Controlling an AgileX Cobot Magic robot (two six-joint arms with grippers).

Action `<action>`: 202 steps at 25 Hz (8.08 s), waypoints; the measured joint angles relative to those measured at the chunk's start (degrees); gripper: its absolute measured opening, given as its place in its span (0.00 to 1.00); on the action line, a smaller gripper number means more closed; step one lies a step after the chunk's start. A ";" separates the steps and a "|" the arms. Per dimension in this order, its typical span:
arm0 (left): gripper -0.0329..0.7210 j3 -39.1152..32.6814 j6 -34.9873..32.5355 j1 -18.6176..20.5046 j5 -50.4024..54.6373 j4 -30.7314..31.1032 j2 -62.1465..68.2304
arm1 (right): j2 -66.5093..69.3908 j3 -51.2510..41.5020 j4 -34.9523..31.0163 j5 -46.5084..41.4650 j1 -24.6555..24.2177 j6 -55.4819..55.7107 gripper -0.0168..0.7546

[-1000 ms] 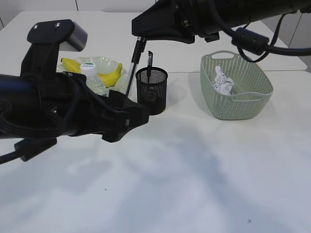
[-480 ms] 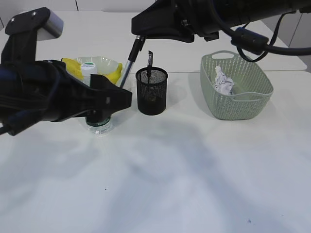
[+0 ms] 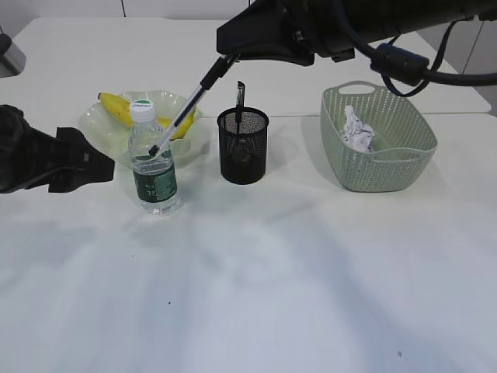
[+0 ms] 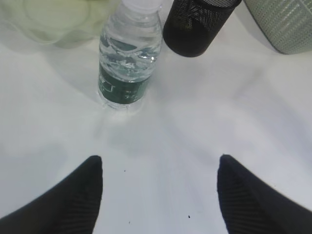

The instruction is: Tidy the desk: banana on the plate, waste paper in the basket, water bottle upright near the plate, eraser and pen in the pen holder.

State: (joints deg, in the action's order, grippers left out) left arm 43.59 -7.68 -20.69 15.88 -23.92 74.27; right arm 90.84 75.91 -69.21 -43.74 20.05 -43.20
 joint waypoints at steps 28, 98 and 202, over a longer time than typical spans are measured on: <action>0.70 -0.27 0.00 19.92 7.72 4.39 -5.02 | 0.00 0.00 3.55 6.99 -7.41 -0.09 0.09; 0.63 -9.03 0.00 19.92 10.57 12.45 -14.71 | 40.79 39.34 30.76 4.92 -5.40 8.25 0.27; 0.63 0.83 11.94 19.92 48.27 21.04 -46.35 | -40.35 -20.02 70.41 -23.54 -12.98 39.91 0.78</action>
State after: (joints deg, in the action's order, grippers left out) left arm 44.42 4.26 -0.77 64.15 -2.88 27.91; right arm 50.49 55.89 1.20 -67.28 7.07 -3.29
